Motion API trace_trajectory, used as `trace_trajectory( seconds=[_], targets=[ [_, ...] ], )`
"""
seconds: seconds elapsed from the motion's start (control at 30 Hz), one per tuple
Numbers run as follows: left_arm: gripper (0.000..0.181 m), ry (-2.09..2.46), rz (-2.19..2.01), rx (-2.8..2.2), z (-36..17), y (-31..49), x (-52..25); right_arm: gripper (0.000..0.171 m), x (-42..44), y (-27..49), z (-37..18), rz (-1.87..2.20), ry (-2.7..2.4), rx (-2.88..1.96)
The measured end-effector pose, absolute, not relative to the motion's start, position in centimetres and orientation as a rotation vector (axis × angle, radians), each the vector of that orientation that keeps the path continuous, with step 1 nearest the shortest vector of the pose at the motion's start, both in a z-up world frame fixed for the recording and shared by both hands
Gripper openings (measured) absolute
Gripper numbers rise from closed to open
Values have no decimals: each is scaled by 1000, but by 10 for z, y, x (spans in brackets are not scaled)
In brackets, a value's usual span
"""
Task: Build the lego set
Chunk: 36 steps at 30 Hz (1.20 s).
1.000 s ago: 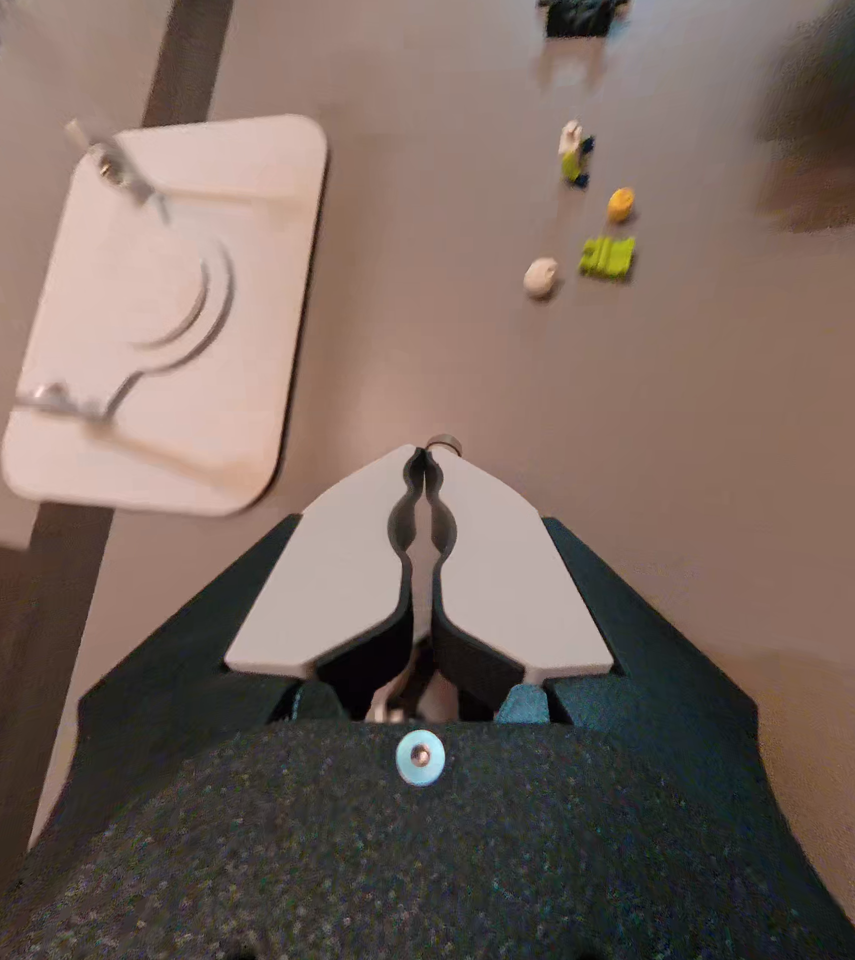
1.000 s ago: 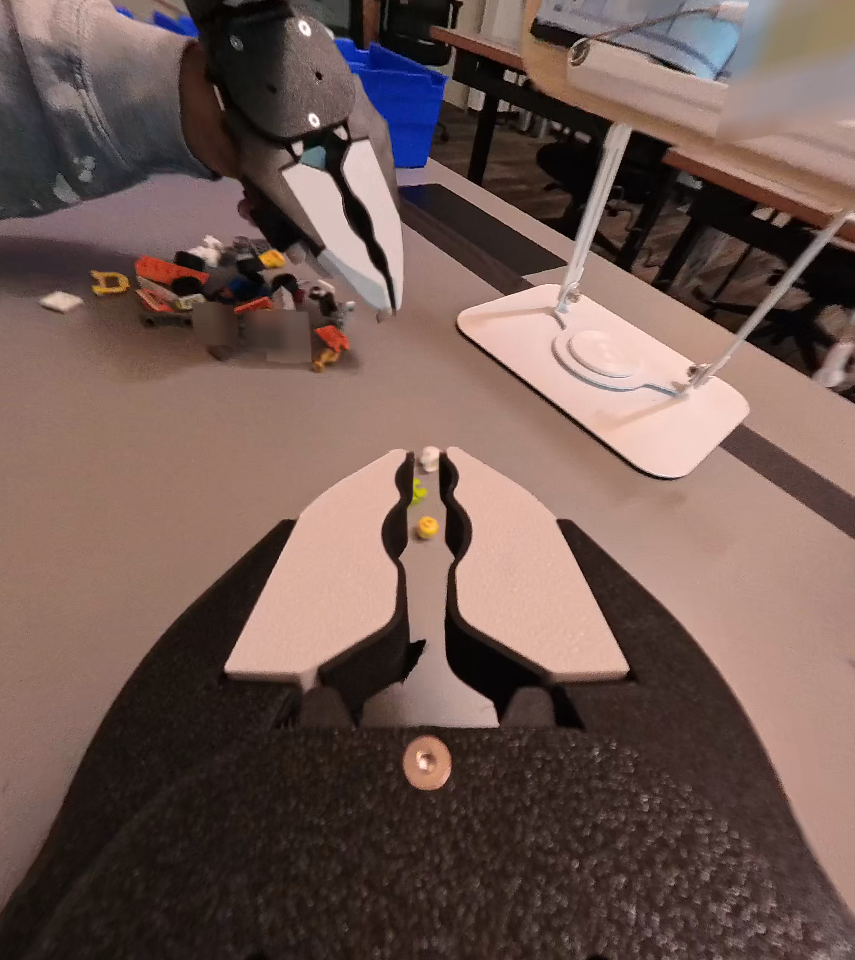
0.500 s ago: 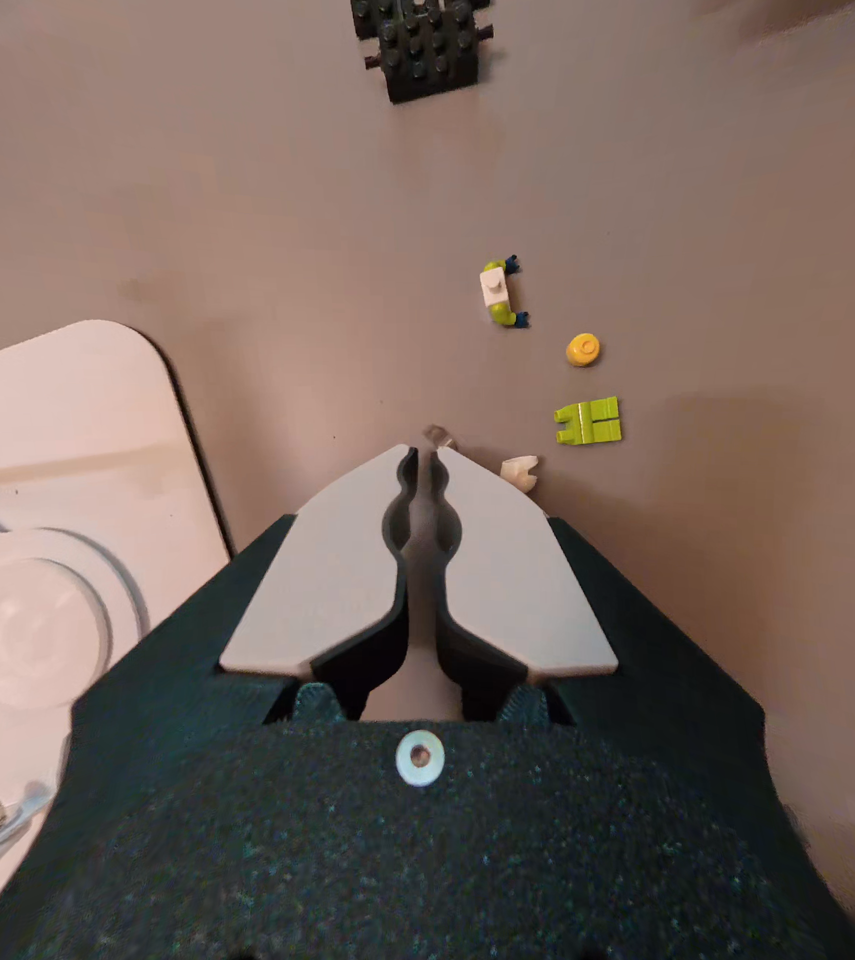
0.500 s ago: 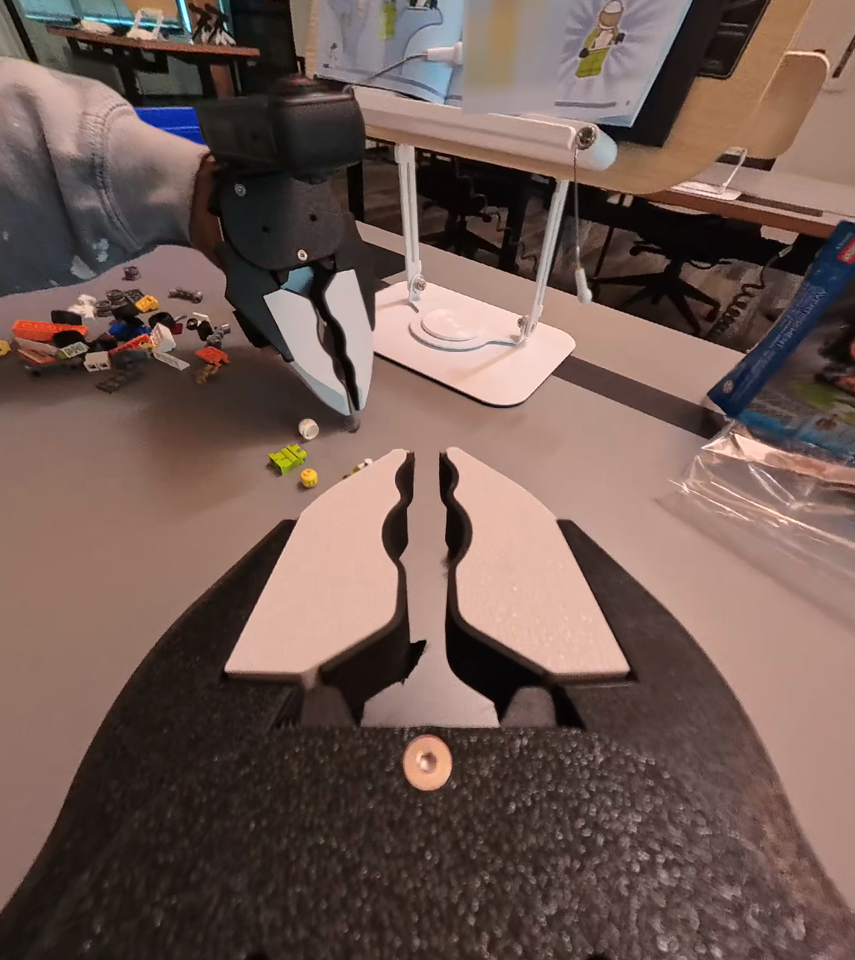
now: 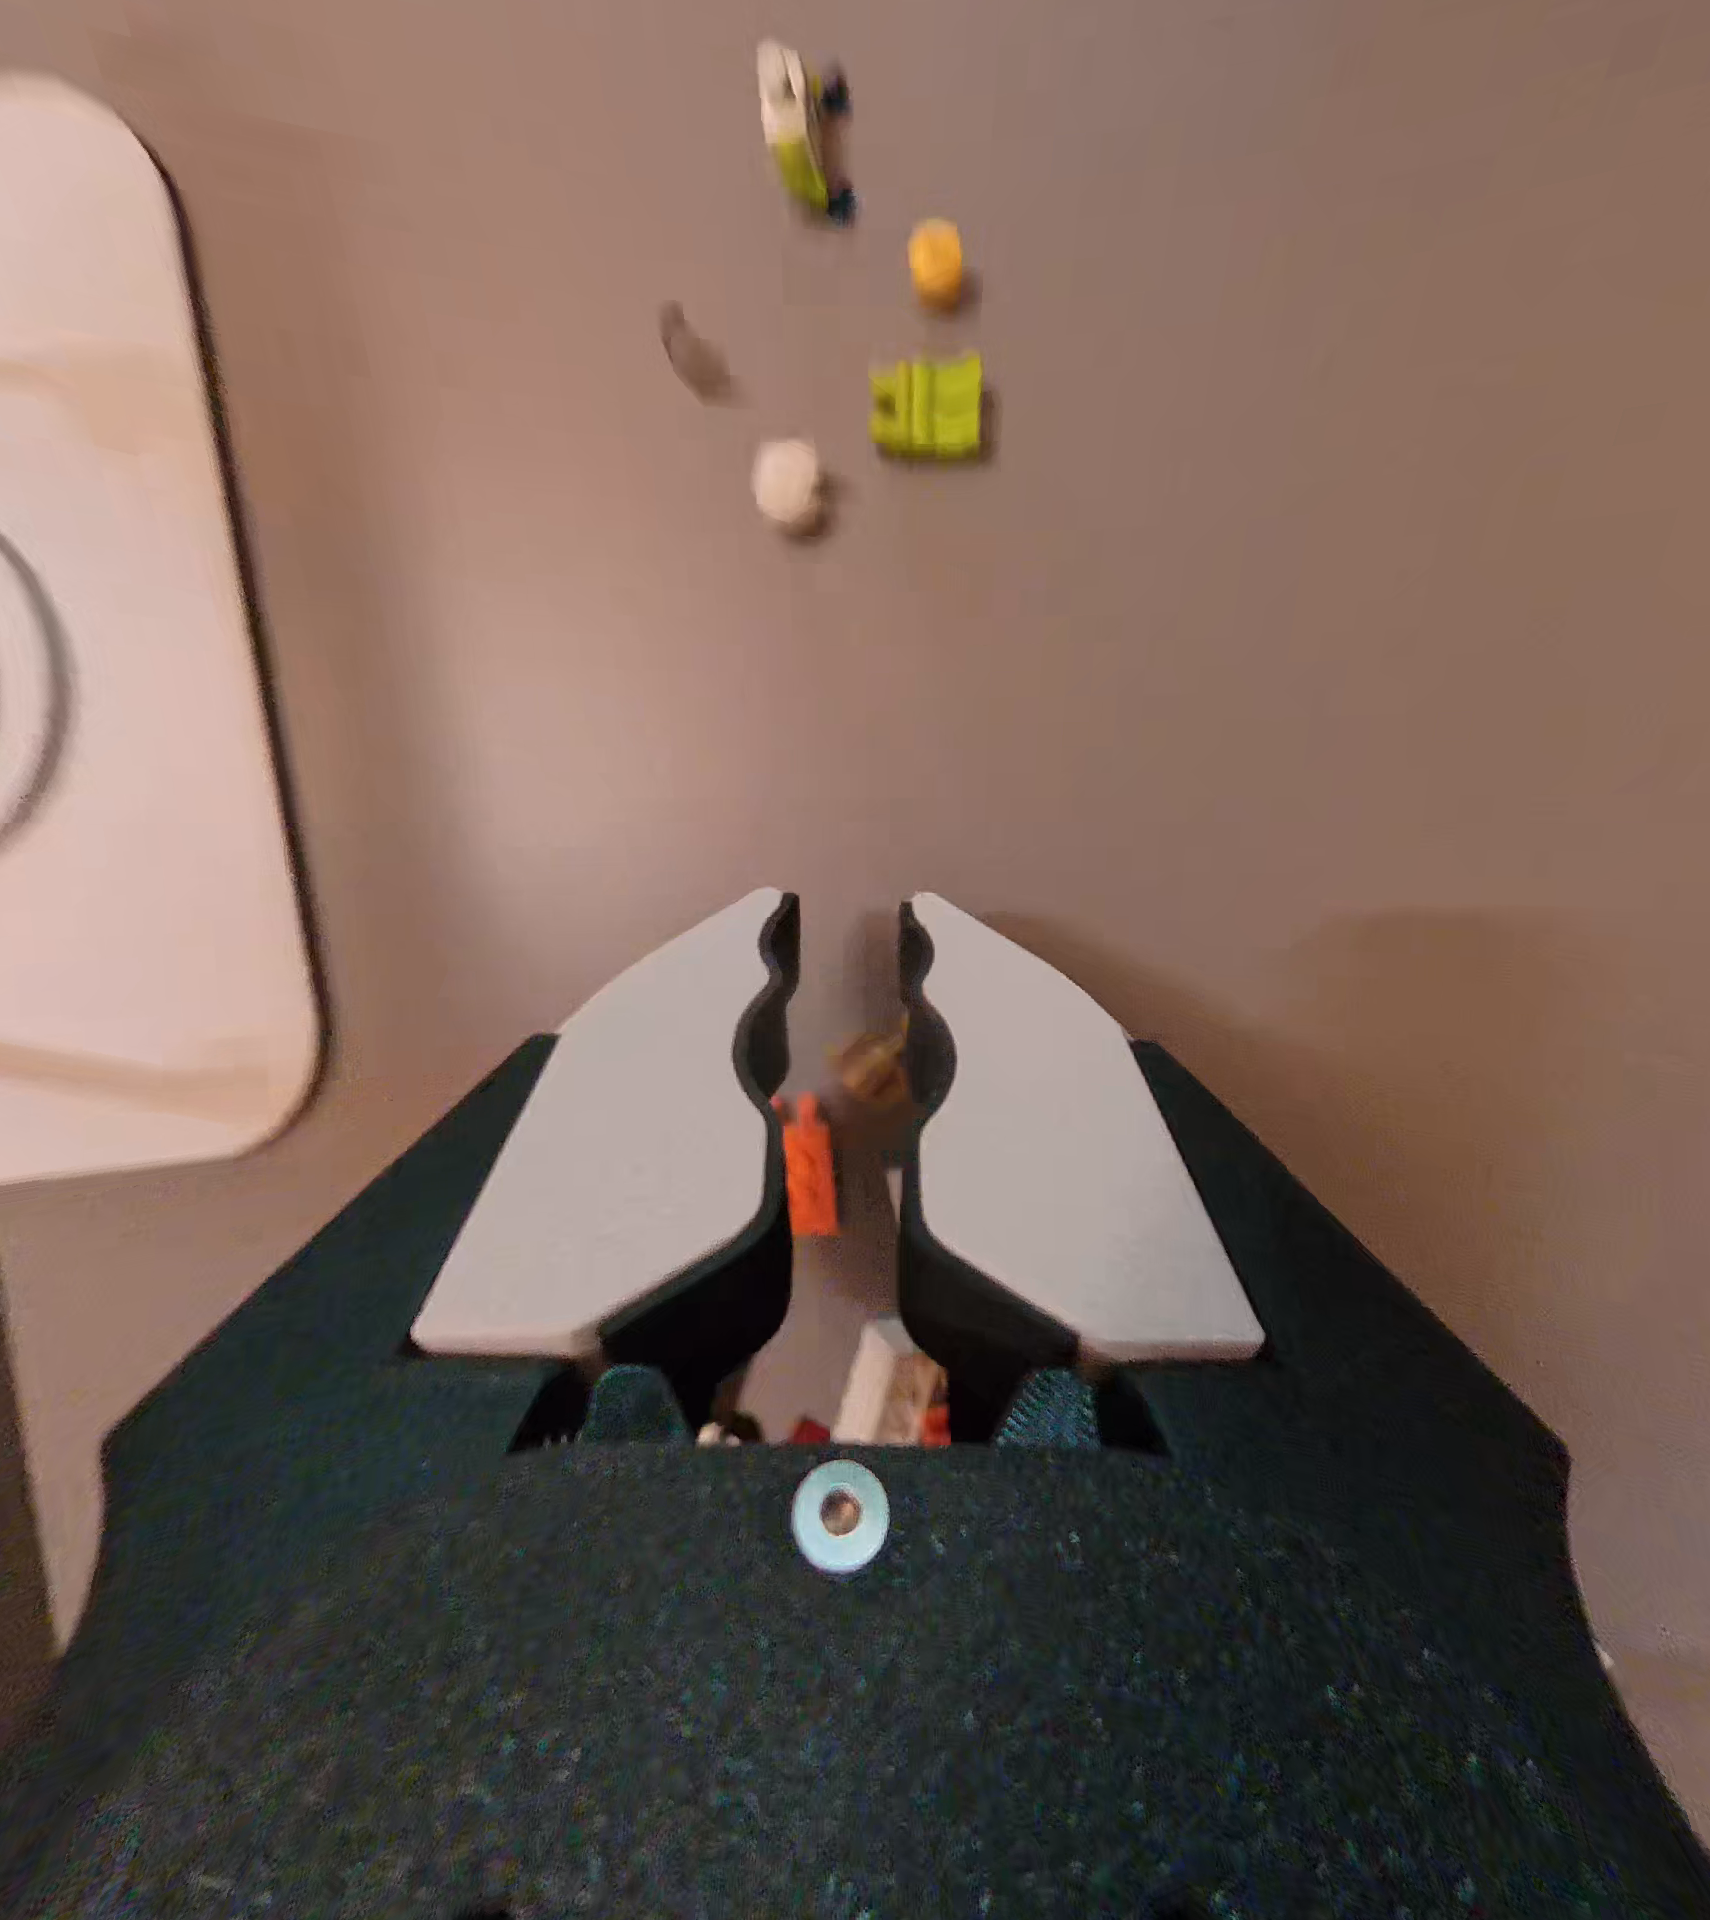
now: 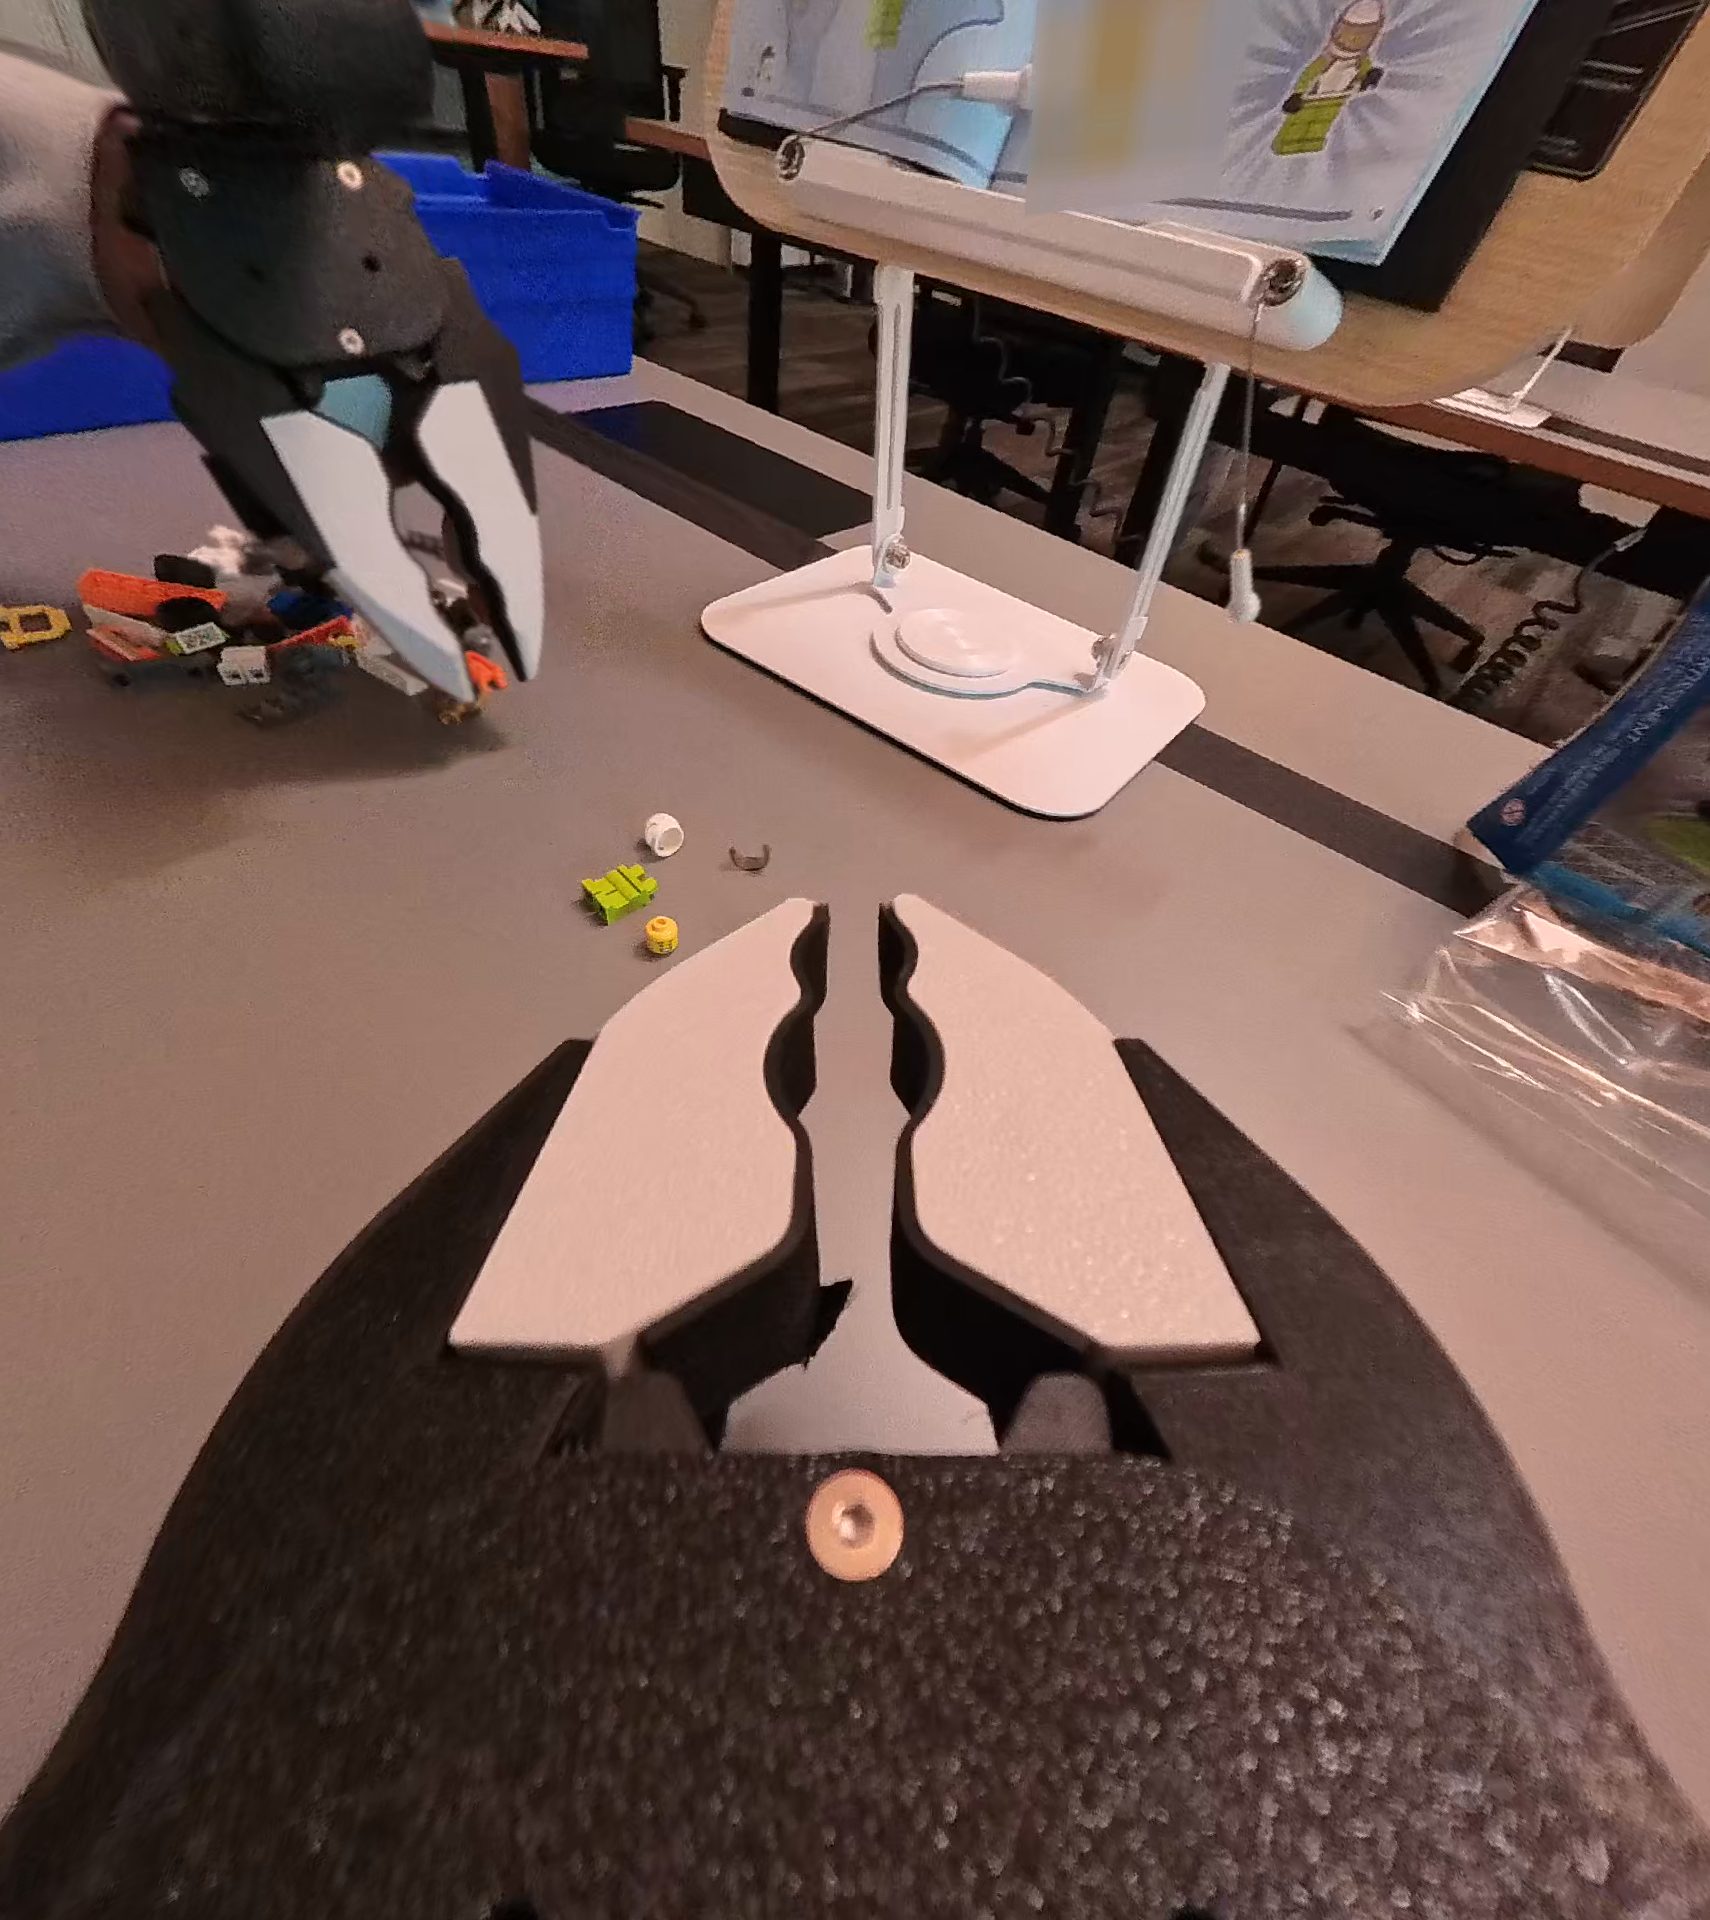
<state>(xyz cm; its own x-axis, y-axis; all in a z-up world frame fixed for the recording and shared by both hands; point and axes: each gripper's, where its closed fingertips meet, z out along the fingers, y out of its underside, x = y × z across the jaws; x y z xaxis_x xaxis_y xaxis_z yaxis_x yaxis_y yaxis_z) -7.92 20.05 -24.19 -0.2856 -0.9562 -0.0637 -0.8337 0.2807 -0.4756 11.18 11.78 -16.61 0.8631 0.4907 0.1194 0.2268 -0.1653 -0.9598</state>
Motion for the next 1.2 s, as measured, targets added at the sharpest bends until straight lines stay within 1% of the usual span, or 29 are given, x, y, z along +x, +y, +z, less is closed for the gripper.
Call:
trace_trajectory(
  seconds=[0.03, 0.17, 0.2, 0.3, 0.57, 0.7, 0.8, 0.97, 1.0, 1.1, 1.2],
  targets=[
    [20, 2223, -497, -1648, -247, 199, -87, 9, 110, 118, -167, 254, -557, -1754],
    [20, 2209, -440, -1685, -260, 203, -104, 9, 108, 117, -170, 247, -568, -1762],
    [19, 2220, -432, -1691, -262, 203, -106, 9, 108, 117, -171, 247, -567, -1764],
    [8, 2257, -384, -1716, -266, 206, -115, 9, 109, 117, -172, 241, -562, -1768],
    [8, 2227, -302, -1853, -261, 209, -170, 9, 108, 117, -170, 252, -567, -1761],
    [17, 2105, -328, -1860, -237, 207, -177, 9, 104, 116, -172, 254, -587, -1763],
    [19, 2046, -463, -1810, -225, 185, -163, 9, 104, 115, -171, 247, -592, -1760],
    [29, 2137, -428, -1818, -257, 162, -161, 9, 102, 114, -171, 249, -595, -1759],
    [28, 2144, -408, -1830, -262, 162, -163, 9, 102, 114, -171, 246, -598, -1759],
    [15, 2122, -370, -1837, -264, 167, -168, 9, 101, 113, -170, 238, -604, -1756],
    [14, 2120, -321, -1866, -265, 174, -182, 9, 101, 113, -170, 240, -604, -1754]
  ],
)
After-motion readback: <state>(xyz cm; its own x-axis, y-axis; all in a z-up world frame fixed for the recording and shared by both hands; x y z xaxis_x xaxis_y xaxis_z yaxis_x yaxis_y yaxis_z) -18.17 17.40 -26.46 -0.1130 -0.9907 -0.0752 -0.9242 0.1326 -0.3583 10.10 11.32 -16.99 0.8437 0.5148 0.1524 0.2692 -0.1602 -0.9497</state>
